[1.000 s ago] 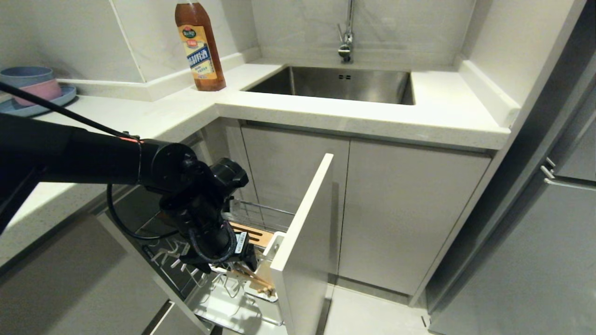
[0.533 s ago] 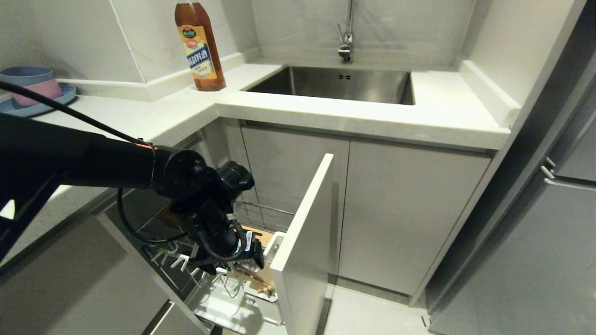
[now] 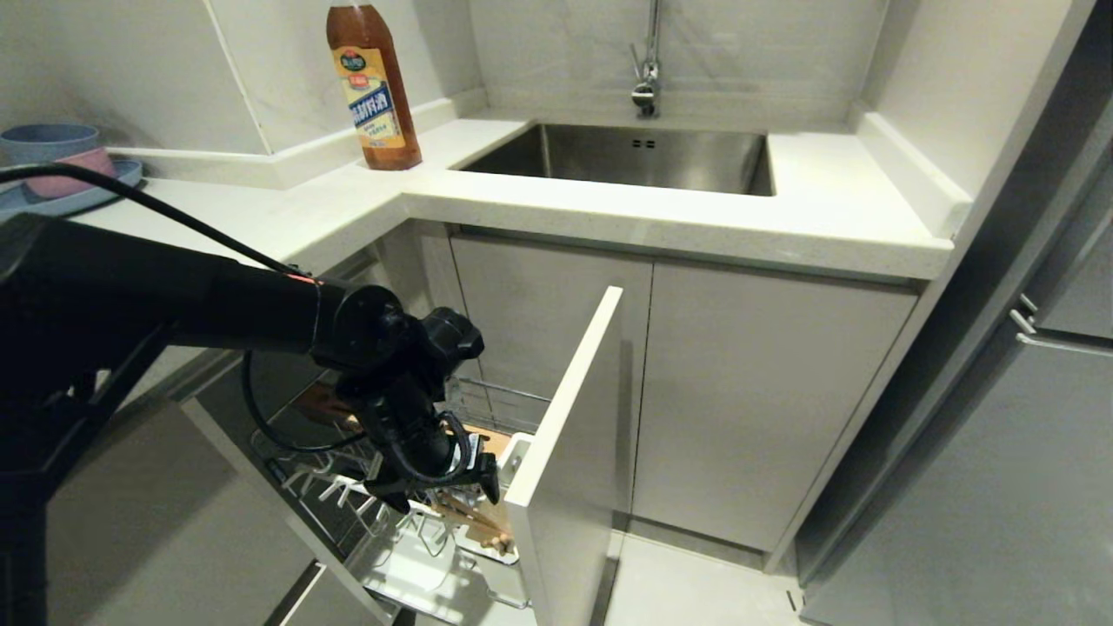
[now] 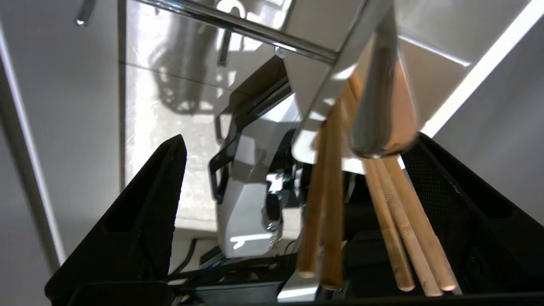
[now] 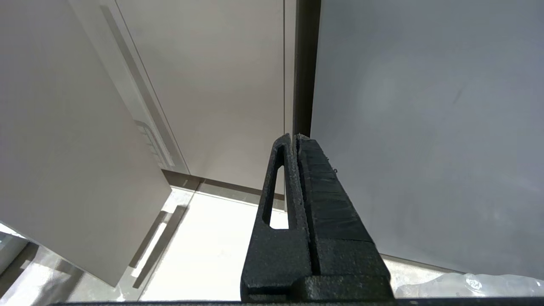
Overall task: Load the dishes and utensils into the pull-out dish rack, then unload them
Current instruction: Take the chopsticks out of the cupboard
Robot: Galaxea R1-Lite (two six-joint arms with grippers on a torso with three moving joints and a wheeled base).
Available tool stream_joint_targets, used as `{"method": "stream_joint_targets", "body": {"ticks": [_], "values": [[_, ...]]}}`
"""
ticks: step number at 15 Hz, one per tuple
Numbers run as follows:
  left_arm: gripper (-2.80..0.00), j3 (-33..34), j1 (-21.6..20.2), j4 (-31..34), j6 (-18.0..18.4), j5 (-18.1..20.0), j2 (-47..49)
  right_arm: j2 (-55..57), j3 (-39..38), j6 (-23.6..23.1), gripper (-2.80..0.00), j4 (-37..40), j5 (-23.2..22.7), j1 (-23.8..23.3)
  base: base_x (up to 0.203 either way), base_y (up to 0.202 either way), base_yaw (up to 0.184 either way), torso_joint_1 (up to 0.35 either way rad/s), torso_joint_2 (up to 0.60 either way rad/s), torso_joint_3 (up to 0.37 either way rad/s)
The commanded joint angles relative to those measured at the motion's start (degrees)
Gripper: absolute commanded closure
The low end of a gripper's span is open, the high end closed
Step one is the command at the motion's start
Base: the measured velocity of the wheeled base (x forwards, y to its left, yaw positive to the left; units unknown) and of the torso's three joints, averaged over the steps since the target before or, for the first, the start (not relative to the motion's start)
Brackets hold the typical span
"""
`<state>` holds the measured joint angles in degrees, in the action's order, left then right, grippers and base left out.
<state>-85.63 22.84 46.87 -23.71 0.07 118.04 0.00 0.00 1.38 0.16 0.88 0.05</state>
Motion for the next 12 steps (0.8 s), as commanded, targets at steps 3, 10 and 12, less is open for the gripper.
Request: {"method": "stream_joint_targets", "body": {"ticks": [3, 10, 12], "values": [[-2.8, -4.9, -1.0, 7.3, 2.4, -0.1, 1.7, 0.0, -0.2, 0.0, 0.0, 0.0, 0.0, 0.0, 0.0, 0.0, 0.0, 0.0, 0.0, 0.0], [-2.8, -7.3, -1.3, 13.6, 8.4, 0.1, 4.2, 0.0, -0.1, 0.0, 0.0, 0.0, 0.0, 0.0, 0.0, 0.0, 0.0, 0.0, 0.0, 0.0], [-2.8, -9.6, -1.2, 14.0, 8.5, 2.3, 6.1, 0.0, -0.1, 0.0, 0.0, 0.0, 0.0, 0.0, 0.0, 0.0, 0.0, 0.0, 0.0, 0.0]]}}
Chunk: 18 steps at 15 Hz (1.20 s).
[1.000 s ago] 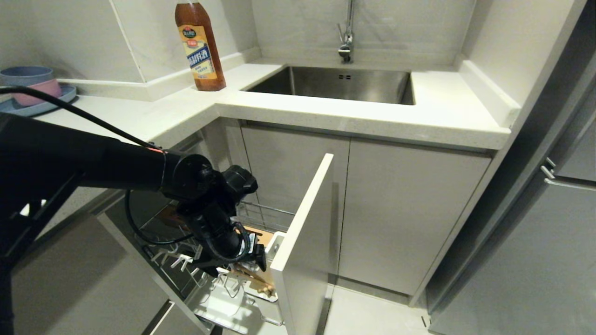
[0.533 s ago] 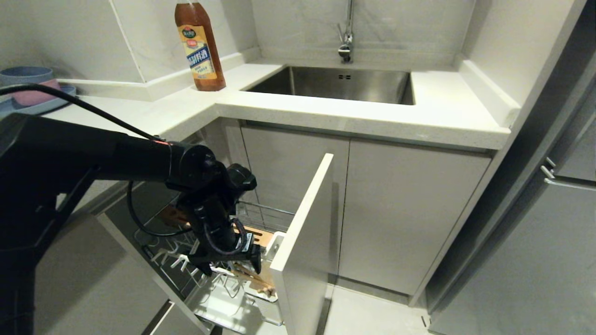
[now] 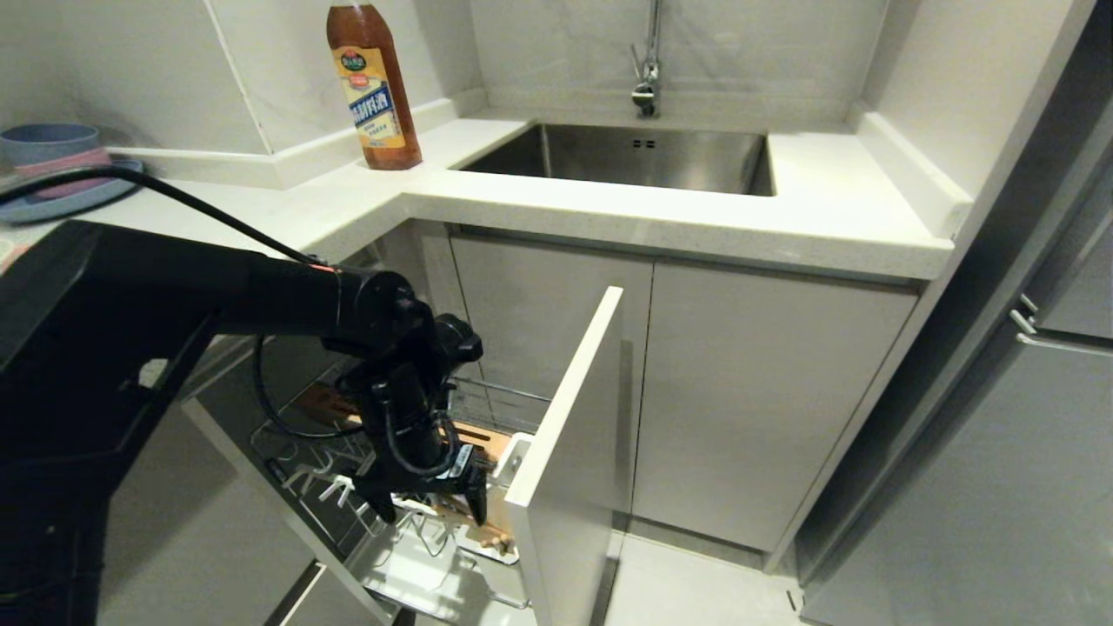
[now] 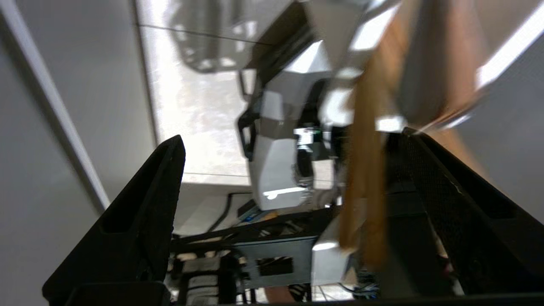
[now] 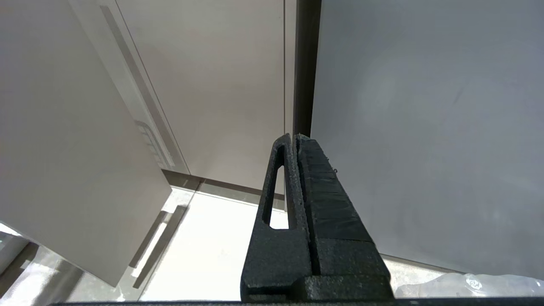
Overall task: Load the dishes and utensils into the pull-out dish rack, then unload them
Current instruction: Take the chopsticks out of the cupboard
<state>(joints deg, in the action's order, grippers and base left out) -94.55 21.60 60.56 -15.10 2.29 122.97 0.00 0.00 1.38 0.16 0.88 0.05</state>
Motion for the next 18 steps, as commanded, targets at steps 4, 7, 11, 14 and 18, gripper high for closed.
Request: {"method": "stream_joint_targets", "body": {"ticks": [4, 7, 11, 14, 18], "values": [[-2.8, -2.3, 0.2, 0.8, -0.1, 0.9, 3.2, 0.0, -0.2, 0.0, 0.0, 0.0, 0.0, 0.0, 0.0, 0.0, 0.0, 0.0, 0.0, 0.0], [-2.8, -2.7, 0.2, 0.8, -0.2, 1.0, 3.2, 0.0, -0.2, 0.0, 0.0, 0.0, 0.0, 0.0, 0.0, 0.0, 0.0, 0.0, 0.0, 0.0], [-2.8, -2.5, 0.2, 0.9, -0.7, 1.0, 2.8, 0.1, -0.1, 0.0, 0.0, 0.0, 0.0, 0.0, 0.0, 0.0, 0.0, 0.0, 0.0, 0.0], [-2.8, -0.9, 0.2, 1.2, -0.9, 0.9, -2.0, 0.0, -0.2, 0.0, 0.0, 0.0, 0.0, 0.0, 0.0, 0.0, 0.0, 0.0, 0.0, 0.0], [-2.8, 2.8, 0.3, 0.4, -2.5, -0.1, -10.2, 0.0, -0.2, -0.1, 0.0, 0.0, 0.0, 0.0, 0.0, 0.0, 0.0, 0.0, 0.0, 0.0]]}}
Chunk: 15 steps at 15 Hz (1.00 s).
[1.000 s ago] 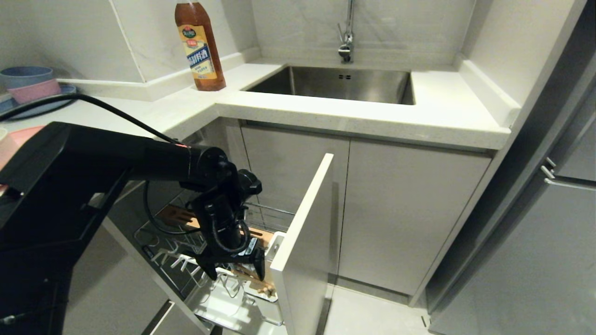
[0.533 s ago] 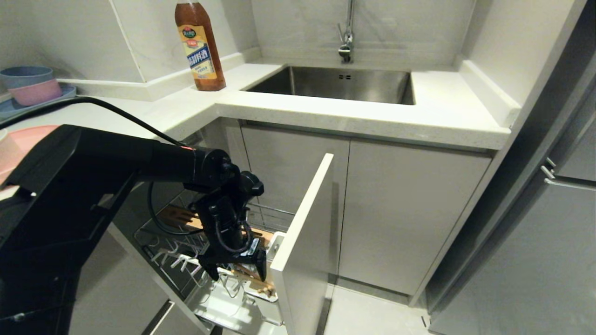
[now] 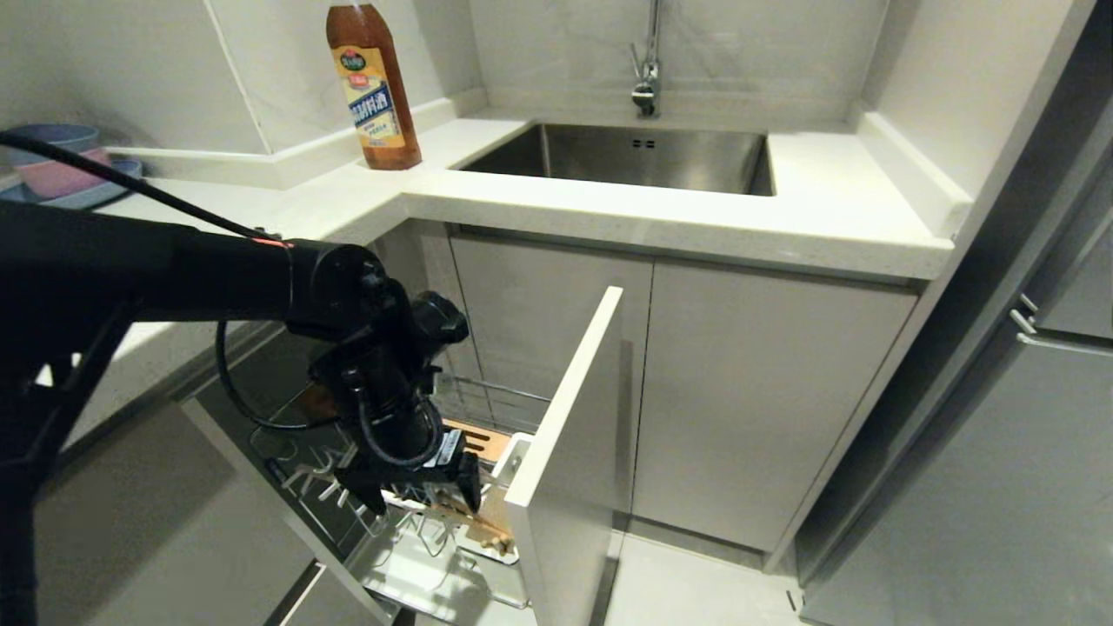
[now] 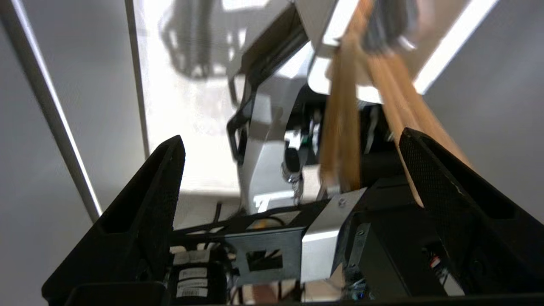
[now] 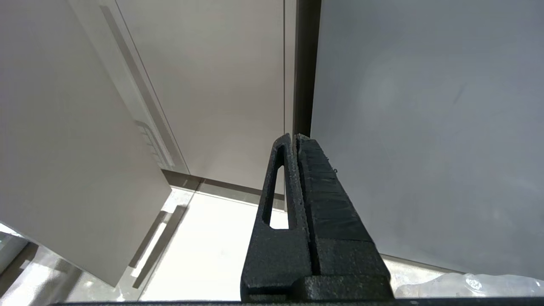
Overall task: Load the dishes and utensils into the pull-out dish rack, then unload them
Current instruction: Take the chopsticks out of the cupboard
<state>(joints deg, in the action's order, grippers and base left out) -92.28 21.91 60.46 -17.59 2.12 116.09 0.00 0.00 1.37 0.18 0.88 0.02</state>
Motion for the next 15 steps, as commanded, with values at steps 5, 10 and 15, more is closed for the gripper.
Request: {"method": "stream_joint_targets", "body": {"ticks": [5, 10, 15], "values": [[-2.8, 15.4, 0.4, -14.5, -3.6, -2.3, -21.1, 0.0, -0.1, 0.0, 0.0, 0.0, 0.0, 0.0, 0.0, 0.0, 0.0, 0.0, 0.0, 0.0], [-2.8, 40.6, 2.5, -42.9, -6.9, -8.4, -32.5, 0.0, -0.1, 0.0, 0.0, 0.0, 0.0, 0.0, 0.0, 0.0, 0.0, 0.0, 0.0, 0.0], [-2.8, 56.2, 6.1, -70.2, -10.7, -12.8, -33.7, 0.0, -0.1, 0.0, 0.0, 0.0, 0.0, 0.0, 0.0, 0.0, 0.0, 0.0, 0.0, 0.0]]}}
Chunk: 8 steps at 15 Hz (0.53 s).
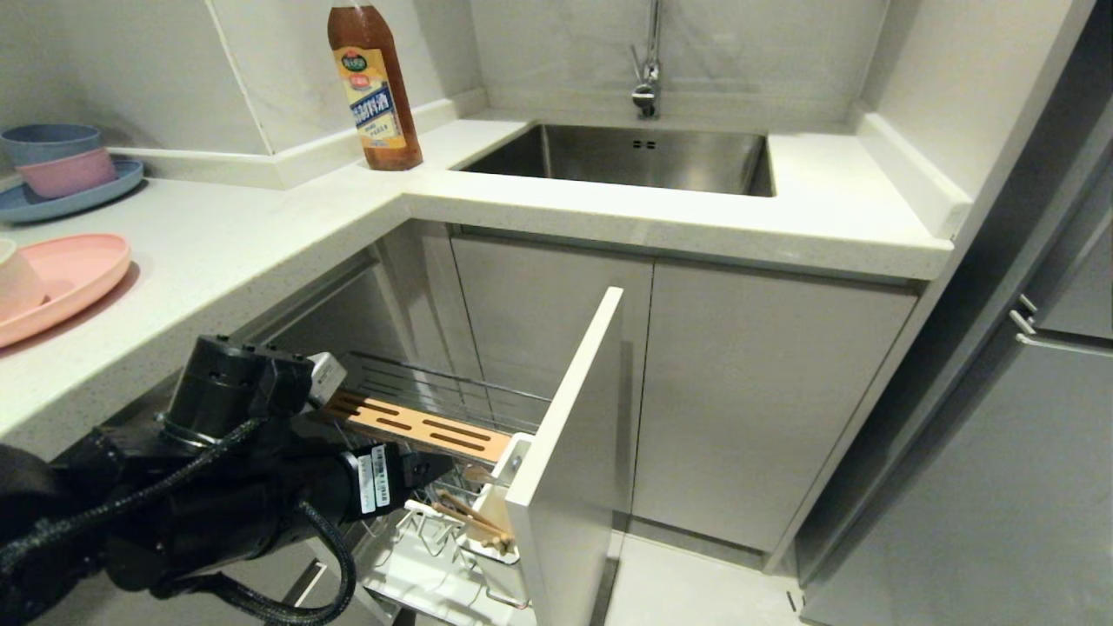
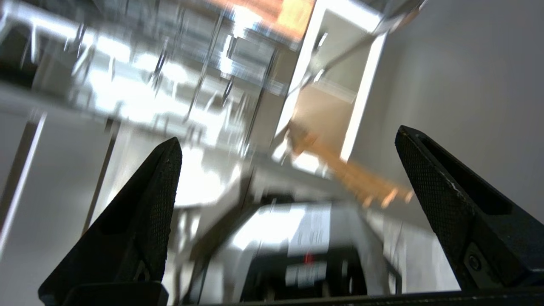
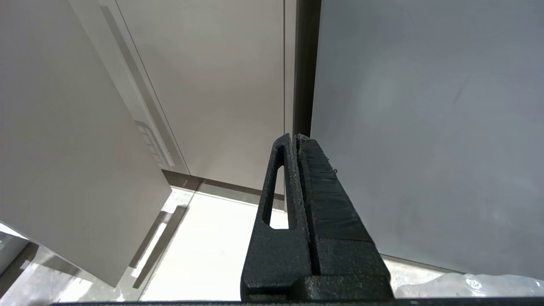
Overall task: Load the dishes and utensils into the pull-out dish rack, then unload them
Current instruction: Take the chopsticks out of the cupboard
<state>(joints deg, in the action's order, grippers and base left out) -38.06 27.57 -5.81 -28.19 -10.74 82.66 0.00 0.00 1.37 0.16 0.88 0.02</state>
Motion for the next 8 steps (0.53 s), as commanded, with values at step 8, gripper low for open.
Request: {"method": "stream_joint_targets", "body": {"ticks": [8], "values": [[-2.8, 4.1, 7.9, -12.7, -8.2, -12.3, 16.0, 0.0, -0.2, 0.0, 0.0, 0.0, 0.0, 0.1, 0.0, 0.0, 0.0, 0.0, 0.0, 0.0]]}}
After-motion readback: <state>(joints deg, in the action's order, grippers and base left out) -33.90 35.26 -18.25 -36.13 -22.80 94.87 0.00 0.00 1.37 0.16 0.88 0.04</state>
